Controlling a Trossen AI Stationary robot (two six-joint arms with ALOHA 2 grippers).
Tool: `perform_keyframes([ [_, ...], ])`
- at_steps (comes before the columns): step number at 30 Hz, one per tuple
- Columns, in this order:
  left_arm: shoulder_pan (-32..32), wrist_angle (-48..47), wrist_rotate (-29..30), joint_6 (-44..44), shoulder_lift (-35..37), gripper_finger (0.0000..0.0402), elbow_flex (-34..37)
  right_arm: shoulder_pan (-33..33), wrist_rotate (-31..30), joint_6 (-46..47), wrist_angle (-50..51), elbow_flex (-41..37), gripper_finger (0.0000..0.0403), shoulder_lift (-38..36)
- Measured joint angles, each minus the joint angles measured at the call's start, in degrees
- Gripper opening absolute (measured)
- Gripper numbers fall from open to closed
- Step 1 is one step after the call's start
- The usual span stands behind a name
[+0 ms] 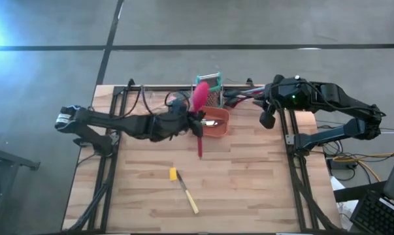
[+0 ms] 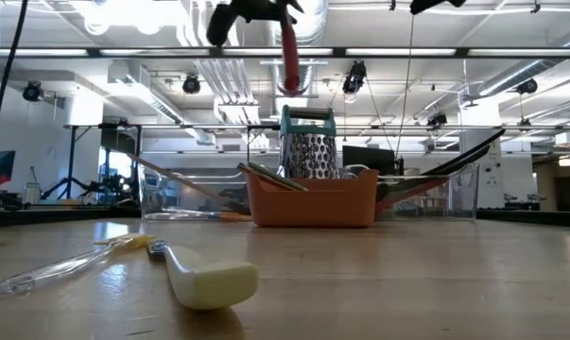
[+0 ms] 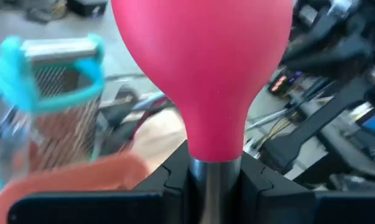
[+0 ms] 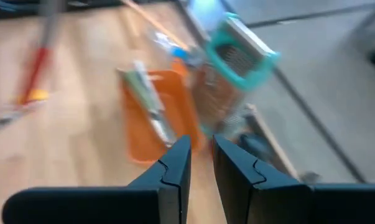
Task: Pick & Place Kitchen Items
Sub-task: Put the red serving spoon into the right transparent bin
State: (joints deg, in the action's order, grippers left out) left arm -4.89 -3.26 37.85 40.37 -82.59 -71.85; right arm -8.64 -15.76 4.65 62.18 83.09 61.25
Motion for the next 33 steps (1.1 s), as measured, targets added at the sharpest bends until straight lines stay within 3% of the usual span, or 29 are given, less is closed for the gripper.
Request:
perform_keyframes([
  [3,2.18,5.7,-3.77,-5.31,0.0,0.0068,0.02,0.02,6.43,-0.12,-2.35,0.0,0.0061,0.0],
  [8,6.23,18.92,-14.18,-15.01,-0.31,0.0068,0.0,0.16,18.15,1.56,-8.64,-0.01,0.0061,0.0],
  [11,9.09,25.79,-22.09,-18.31,-0.46,0.0068,0.02,0.17,21.98,3.76,-12.62,-0.04,0.0061,0.0],
  [15,12.97,32.19,-32.13,-18.81,-0.95,0.0068,-0.02,1.22,22.45,5.48,-18.98,-0.23,0.0061,0.7],
  [26,18.93,38.51,-48.13,-16.57,-1.44,0.0068,-0.17,2.75,22.39,6.01,-31.49,-0.14,0.0064,7.92],
  [33,19.81,40.21,-55.13,-16.5,-1.6,0.0068,-0.59,2.64,22.7,8.69,-31.73,1.79,0.0118,12.76],
])
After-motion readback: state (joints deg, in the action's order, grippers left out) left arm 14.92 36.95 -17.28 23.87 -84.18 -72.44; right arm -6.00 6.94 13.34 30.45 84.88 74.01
